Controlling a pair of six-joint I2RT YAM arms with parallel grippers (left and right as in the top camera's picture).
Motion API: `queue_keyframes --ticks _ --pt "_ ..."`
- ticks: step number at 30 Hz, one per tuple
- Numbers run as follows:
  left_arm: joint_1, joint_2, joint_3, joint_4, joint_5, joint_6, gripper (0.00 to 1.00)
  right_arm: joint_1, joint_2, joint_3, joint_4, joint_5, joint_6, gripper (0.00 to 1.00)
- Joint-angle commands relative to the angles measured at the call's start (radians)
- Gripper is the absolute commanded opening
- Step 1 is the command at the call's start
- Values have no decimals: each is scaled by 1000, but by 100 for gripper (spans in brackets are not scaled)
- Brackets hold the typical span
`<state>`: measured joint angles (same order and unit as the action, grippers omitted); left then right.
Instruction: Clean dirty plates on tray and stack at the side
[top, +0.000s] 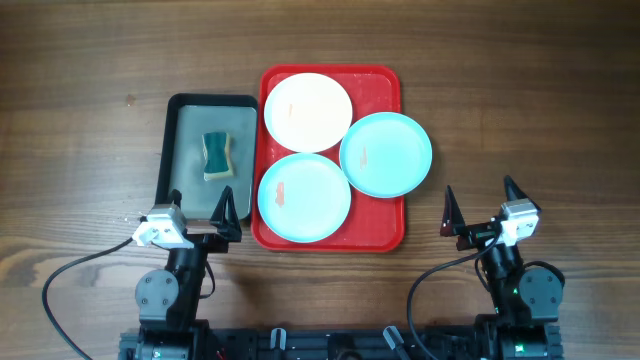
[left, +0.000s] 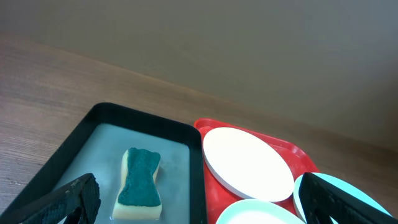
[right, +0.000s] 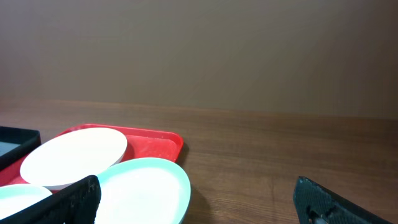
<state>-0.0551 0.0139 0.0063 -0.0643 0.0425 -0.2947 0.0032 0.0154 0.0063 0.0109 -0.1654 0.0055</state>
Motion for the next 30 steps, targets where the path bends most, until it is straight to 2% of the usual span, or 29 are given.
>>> queue_keyframes --ticks 1,4,13,17,22,30 --pt "0 -6 -1 -11 -6 2 100 -6 2 -1 3 9 -26 100" --pt "0 -6 -1 -11 -6 2 100 -6 2 -1 2 18 -66 100" --pt "0 -6 -1 -11 -6 2 100 -6 2 -1 3 -14 -31 98" --pt "0 -6 -1 -11 -6 2 100 -6 2 -1 3 -20 132 100" --pt "0 -6 -1 -11 -6 2 100 -6 2 -1 2 -16 465 100" --pt "0 -6 -1 -11 -6 2 100 -6 2 -1 17 52 557 100"
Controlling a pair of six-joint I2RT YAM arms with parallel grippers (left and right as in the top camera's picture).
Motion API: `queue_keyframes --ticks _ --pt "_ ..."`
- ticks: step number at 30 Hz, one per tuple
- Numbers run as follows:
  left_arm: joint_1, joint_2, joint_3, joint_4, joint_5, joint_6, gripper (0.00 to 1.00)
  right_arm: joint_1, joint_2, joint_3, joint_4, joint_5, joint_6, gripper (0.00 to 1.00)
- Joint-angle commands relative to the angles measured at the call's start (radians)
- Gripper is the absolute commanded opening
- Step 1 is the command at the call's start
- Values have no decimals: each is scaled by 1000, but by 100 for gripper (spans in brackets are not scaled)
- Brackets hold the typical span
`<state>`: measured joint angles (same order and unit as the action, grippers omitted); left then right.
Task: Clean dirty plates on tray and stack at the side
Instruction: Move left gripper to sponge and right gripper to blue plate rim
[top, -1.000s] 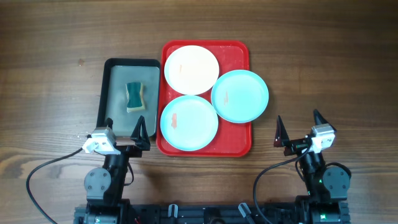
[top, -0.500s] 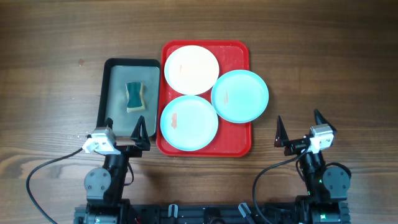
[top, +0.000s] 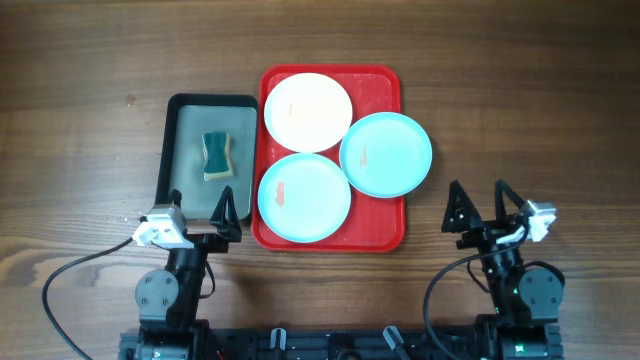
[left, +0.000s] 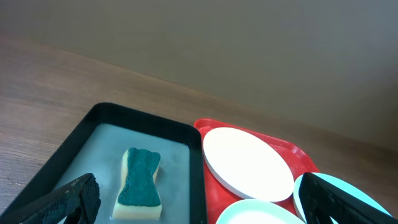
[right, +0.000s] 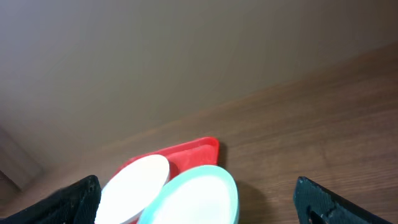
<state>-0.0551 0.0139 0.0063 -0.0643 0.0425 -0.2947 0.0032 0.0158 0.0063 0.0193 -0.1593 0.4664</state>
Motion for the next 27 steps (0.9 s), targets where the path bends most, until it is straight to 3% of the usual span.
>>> queue_keyframes --ticks 1,7,13,21,27 --pt "0 -6 -1 -11 -6 2 100 -6 1 -1 8 27 91 100" --pt "0 -6 0 55 16 -6 100 -6 2 16 2 -132 -75 100" --pt "2 6 88 -16 20 -35 100 -6 87 212 -105 -157 -129 100" --pt "1 273 460 -230 21 -24 100 -6 527 646 -355 -275 -170 100" --pt "1 596 818 -503 56 60 100 -6 879 994 -718 -365 -272 100"
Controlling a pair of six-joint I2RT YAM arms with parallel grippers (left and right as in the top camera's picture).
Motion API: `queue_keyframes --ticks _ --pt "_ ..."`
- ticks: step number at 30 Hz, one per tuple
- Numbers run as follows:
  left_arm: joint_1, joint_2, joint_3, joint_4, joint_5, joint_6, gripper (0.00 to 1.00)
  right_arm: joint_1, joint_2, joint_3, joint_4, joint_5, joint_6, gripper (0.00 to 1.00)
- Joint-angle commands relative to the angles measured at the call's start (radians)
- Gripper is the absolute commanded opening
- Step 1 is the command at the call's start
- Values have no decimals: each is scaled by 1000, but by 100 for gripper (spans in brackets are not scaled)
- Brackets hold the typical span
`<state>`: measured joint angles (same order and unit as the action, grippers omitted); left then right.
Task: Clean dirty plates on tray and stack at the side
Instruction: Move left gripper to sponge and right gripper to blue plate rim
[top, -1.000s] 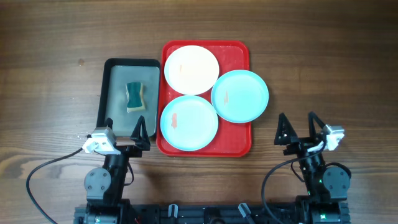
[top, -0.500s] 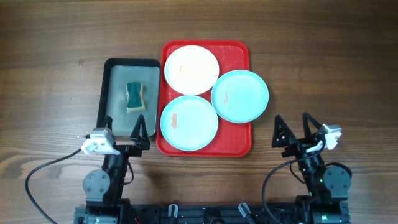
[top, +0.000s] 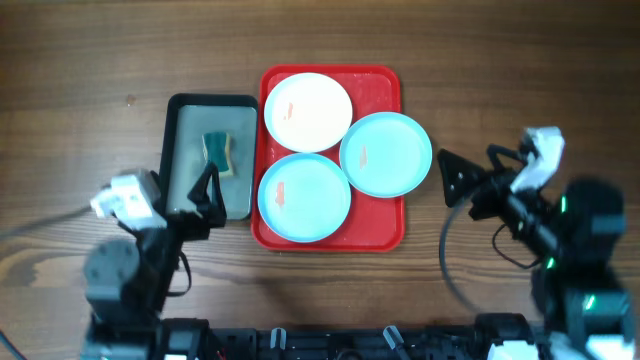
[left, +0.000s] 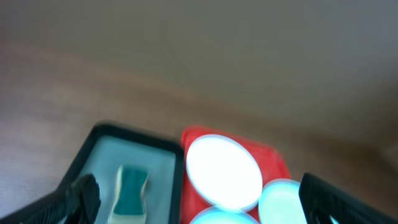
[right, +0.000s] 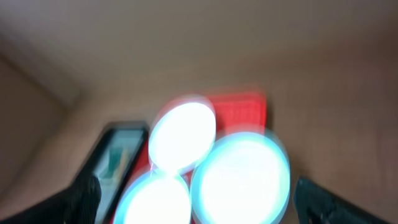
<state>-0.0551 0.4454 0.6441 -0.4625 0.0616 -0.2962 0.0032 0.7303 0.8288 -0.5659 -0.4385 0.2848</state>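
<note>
A red tray (top: 385, 228) holds a white plate (top: 308, 112) and a cyan plate (top: 304, 197). A second cyan plate (top: 386, 153) overlaps the tray's right rim. Each plate has a small reddish smear. A green-and-yellow sponge (top: 218, 155) lies in the black tray (top: 170, 140). My left gripper (top: 182, 196) is open and empty by that tray's near left corner. My right gripper (top: 478, 170) is open and empty, right of the overlapping cyan plate and facing it. Both wrist views are blurred. They show the sponge (left: 130, 190) and the white plate (right: 181, 137) from above.
Bare wooden tabletop (top: 520, 70) surrounds both trays. The black tray sits against the red tray's left side. Arm bases and cables lie along the near edge.
Both arms have left the near edge. The left gripper is now further in, by the black tray. The right gripper is higher, further in, and turned left toward the plates. Both wrist views now look down.
At first both grippers were open at the near edge, facing the trays. Then the right wrist had tilted while the left stayed put. Now both arms are further in and still open. The plates and sponge lie where they were.
</note>
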Motion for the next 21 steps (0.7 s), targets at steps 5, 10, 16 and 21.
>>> queue_keyframes --ticks 5,10,16,21 --pt "1 487 486 -372 131 84 100 -6 472 467 -523 -79 -187 100" --pt "1 675 586 -414 140 82 100 -6 616 510 -563 -171 -163 100" --pt "1 791 586 -429 141 80 100 11 678 499 -565 -290 -195 84" --pt "1 847 585 -441 135 80 99 113 680 499 -568 -111 -122 64"
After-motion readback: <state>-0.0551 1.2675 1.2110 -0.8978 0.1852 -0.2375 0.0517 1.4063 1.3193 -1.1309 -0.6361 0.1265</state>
